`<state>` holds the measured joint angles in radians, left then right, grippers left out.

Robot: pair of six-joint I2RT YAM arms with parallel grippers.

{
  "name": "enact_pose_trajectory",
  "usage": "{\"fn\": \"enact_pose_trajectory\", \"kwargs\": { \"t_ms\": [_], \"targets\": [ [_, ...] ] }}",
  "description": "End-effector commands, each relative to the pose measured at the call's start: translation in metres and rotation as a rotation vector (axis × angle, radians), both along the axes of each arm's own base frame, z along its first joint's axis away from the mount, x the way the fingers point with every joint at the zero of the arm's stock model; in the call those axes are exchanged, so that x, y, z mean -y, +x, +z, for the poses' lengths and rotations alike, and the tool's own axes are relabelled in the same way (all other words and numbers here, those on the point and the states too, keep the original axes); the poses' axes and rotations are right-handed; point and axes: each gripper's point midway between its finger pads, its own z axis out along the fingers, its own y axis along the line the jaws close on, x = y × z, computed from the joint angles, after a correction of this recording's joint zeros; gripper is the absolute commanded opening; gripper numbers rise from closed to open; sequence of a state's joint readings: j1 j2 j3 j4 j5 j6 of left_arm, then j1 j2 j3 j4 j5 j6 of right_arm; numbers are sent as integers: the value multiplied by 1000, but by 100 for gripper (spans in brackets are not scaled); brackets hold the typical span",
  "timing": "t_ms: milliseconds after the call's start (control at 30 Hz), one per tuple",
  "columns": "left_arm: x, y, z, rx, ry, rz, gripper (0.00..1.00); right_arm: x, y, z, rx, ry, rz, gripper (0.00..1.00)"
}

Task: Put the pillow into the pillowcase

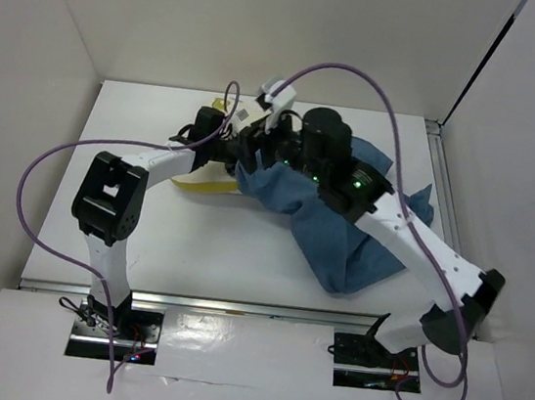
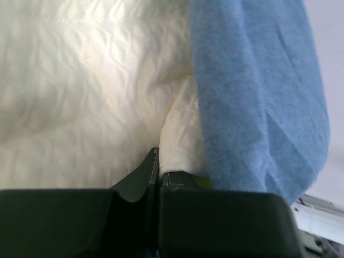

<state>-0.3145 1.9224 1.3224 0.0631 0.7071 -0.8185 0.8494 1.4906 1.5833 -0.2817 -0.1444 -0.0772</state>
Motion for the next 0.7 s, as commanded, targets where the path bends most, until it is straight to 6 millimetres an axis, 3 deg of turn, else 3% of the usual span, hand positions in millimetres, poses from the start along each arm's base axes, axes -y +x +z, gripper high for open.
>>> {"fn": "enact_pose_trajectory", "kwargs": {
  "t_ms": [0,100,133,167,200,233,267,333,400,433,467,500,533,633,667],
  "targets": [
    [-18,10,5,49,94,54,0,46,20,64,188,108,-241,72],
    [-26,6,-7,38,155,70,0,68,35,54,186,66,-372,67],
    [-30,0,-4,42,171,70,2,74,40,37,148,16,-399,65],
    [-35,1,-4,65,206,71,16,76,42,30,123,-5,-419,61],
    [-39,0,-5,73,233,77,24,82,47,18,88,-31,-440,61],
    [-44,-4,-2,75,261,81,33,94,53,-3,12,-74,-463,60],
    [-47,-6,0,87,279,83,50,97,57,-18,-39,-91,-460,57],
    [-51,-11,3,125,336,69,62,122,72,-61,-205,-143,-512,55],
    [-59,-17,14,179,403,72,68,131,79,-82,-334,-149,-506,46],
    [-59,-22,16,198,426,67,69,151,91,-113,-463,-173,-571,42],
    [-66,-21,17,221,462,91,70,159,99,-112,-504,-148,-589,39],
    [-67,-23,34,286,475,92,71,157,100,-117,-567,-120,-548,36],
    [-71,-23,36,307,495,100,72,171,111,-121,-615,-86,-574,28],
    [-81,-21,44,379,580,131,73,169,123,-135,-713,-51,-547,24],
    [-81,-19,47,403,600,135,76,164,126,-143,-736,-55,-529,18]
  ]
}}
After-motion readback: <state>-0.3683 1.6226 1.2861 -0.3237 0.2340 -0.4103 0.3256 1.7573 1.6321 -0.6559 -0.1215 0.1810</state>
